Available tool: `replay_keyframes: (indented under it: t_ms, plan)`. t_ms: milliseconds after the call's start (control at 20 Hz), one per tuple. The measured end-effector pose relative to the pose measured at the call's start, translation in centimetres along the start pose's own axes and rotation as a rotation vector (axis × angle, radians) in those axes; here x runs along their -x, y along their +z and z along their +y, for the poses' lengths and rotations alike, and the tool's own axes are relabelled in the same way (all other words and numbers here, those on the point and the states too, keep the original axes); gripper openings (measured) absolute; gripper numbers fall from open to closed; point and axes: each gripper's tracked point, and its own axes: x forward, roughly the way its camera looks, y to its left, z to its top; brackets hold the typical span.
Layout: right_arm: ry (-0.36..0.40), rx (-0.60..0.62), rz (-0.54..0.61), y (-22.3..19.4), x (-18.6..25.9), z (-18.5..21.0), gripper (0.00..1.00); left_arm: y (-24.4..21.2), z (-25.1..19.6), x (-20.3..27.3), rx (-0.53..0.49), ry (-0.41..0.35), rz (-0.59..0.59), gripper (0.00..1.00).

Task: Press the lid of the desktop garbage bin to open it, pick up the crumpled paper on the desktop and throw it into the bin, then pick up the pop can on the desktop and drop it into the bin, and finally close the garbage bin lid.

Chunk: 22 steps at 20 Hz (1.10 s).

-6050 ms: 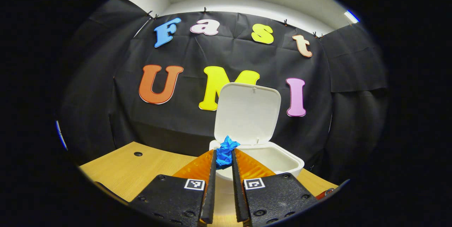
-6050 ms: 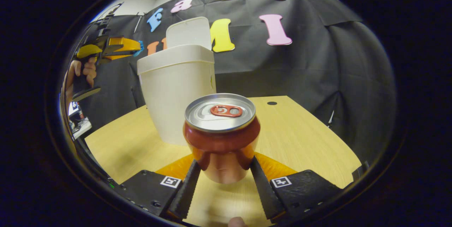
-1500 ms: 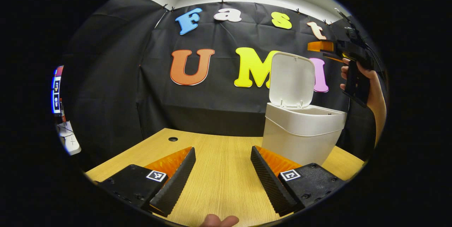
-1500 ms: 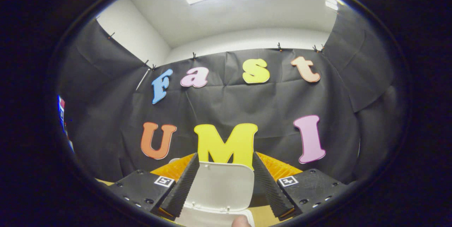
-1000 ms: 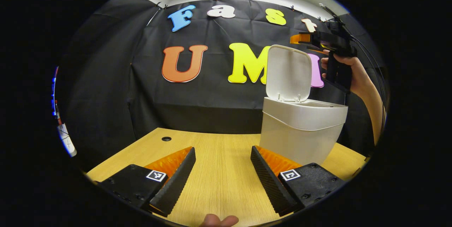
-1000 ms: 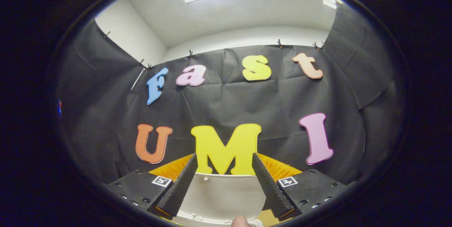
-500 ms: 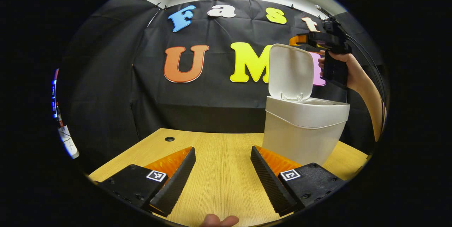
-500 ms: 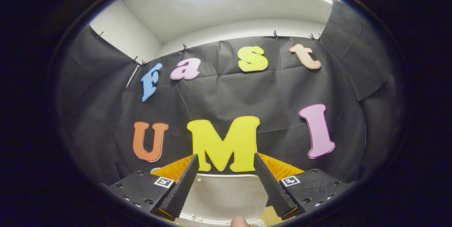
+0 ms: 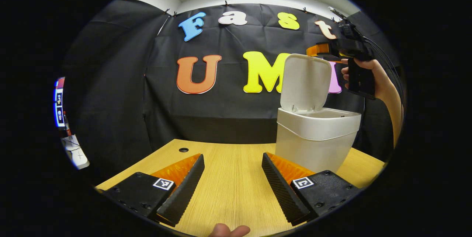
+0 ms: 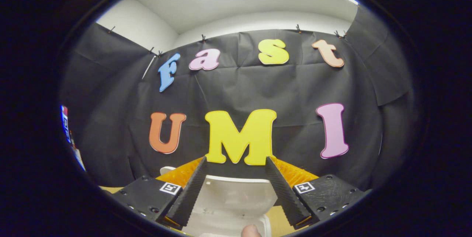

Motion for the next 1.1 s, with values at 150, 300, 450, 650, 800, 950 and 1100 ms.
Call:
replay_keyframes:
  t_ms: [150, 300, 450, 650, 800, 950, 1100]
  plan:
    - [0.05, 0.015, 0.075, -1.1, 2.7, 0.8, 0.92, 0.9, -0.7, 0.4, 0.013, -0.003, -0.023, 1.0]
    - [0.129, 0.02, 0.183, -3.4, 4.7, 2.2, 0.93, 1.0, -0.5, 1.0, -0.008, 0.017, -0.021, 1.0]
    - [0.188, 0.012, 0.294, -6.0, 6.1, 3.2, 0.92, 1.4, -0.6, 1.5, 0.002, 0.025, -0.027, 1.0]
    - [0.199, -0.011, 0.374, -8.2, 7.0, 3.0, 0.96, 1.4, -0.6, 1.9, 0.014, 0.039, -0.026, 1.0]
    - [0.212, -0.039, 0.425, -9.4, 7.5, 3.1, 0.96, 0.9, -0.6, 2.2, 0.027, 0.049, -0.017, 1.0]
    - [0.212, -0.042, 0.457, -10.7, 8.1, 3.0, 0.95, 0.7, -0.8, 1.9, 0.033, 0.054, -0.009, 1.0]
    - [0.208, -0.023, 0.468, -11.5, 8.7, 2.8, 0.95, 0.6, -1.3, 1.6, 0.02, 0.053, -0.01, 1.0]
